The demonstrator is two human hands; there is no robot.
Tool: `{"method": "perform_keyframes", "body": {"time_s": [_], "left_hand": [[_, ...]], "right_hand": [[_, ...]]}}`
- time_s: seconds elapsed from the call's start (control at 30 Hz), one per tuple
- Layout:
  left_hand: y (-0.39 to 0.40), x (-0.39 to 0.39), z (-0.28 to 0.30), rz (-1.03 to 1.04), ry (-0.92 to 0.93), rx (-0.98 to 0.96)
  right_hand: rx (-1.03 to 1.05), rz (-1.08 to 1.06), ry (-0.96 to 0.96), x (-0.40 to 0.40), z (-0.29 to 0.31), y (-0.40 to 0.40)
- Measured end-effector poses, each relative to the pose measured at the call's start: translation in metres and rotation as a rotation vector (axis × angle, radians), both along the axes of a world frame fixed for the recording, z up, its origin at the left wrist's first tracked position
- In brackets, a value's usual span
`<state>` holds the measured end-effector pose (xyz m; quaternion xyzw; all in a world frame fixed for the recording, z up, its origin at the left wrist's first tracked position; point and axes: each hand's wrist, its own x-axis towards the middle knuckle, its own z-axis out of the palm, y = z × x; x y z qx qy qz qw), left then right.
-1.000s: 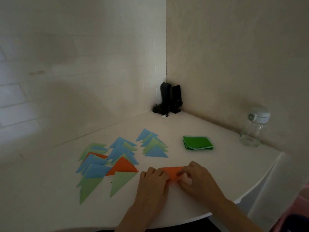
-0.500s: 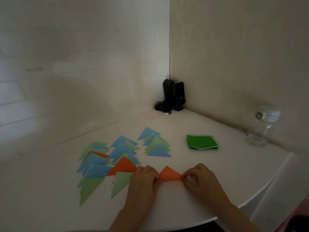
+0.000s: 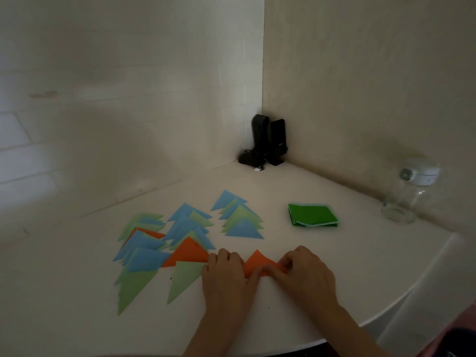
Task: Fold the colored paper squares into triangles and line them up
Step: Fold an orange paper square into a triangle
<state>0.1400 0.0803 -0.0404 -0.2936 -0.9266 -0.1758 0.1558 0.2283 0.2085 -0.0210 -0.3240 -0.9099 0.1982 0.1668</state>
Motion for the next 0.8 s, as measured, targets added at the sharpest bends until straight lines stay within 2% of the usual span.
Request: {"method": "perform_keyframes", "body": {"time_s": [0.13, 0.3, 0.43, 0.67, 0.8], "left_hand": [[-0.003, -0.003, 0.001, -0.047, -0.102, 0.097], [-0.009, -0.009, -0.004, -0.135, -0.106, 0.269], [-0.014, -0.012, -0.004, -0.172, -0.126, 0.301], [-0.022, -0.010, -0.002, -0.225, -0.261, 0.423], [-0.021, -0.007, 0.002, -0.186, -0.246, 0.430]], "right_hand": [[-0.021, 0.002, -0.023, 0.001, 0.001, 0.002], [-0.124, 0.033, -0.027, -0.001, 0.007, 0.009], [-0.215, 0.046, -0.017, 0.002, 0.010, 0.016], [-0.233, 0.108, 0.038, 0.010, 0.007, 0.019], [-0.206, 0.130, 0.092, 0.013, 0.002, 0.014]]}}
